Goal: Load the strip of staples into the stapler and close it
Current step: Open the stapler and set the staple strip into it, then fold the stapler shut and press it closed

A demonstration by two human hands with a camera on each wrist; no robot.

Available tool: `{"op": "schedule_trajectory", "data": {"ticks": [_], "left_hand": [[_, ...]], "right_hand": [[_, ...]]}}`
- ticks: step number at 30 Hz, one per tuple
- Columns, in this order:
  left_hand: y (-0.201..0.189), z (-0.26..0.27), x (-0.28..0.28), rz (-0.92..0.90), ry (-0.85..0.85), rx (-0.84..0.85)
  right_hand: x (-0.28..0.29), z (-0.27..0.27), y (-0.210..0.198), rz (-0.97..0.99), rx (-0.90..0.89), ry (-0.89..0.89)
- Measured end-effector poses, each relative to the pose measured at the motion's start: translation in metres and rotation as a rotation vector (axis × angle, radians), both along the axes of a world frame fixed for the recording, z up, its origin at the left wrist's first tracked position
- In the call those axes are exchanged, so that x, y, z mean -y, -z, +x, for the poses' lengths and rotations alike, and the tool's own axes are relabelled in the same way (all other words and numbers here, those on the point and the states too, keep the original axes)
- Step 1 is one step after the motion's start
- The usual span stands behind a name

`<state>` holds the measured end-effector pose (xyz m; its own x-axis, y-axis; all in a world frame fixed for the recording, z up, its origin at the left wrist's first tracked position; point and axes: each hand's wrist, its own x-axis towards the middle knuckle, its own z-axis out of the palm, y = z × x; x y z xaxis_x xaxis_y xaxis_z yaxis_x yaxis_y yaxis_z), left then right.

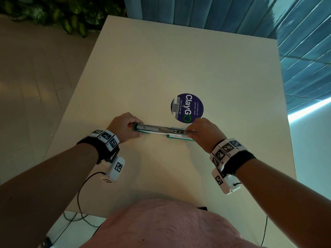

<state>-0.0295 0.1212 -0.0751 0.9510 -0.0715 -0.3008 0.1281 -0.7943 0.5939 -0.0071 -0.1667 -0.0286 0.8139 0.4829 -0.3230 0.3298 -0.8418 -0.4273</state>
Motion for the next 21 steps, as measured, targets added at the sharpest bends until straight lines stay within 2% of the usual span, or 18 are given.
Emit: {"op": "schedule_trajectory", "data": {"ticks": [5, 11, 15, 21], "left_hand": [[0.000, 0.000, 0.000, 0.005, 0.008, 0.005], [-0.004, 0.002, -0.001, -0.003, 0.022, -0.019], [-0.024, 0.007, -0.005, -0.045, 0.033, -0.030], [-0.073, 0.014, 0.024, -0.204, 0.102, 0.096]], "right_hand": [[0.002, -0.001, 0.002, 0.021, -0.032, 0.016], [0.019, -0.013, 0.018, 0.081, -0.034, 0.219], [0.023, -0.016, 0.024, 0.139, -0.058, 0.270], [0.028, -0.014, 0.034, 0.168, -0.057, 0.263]]}}
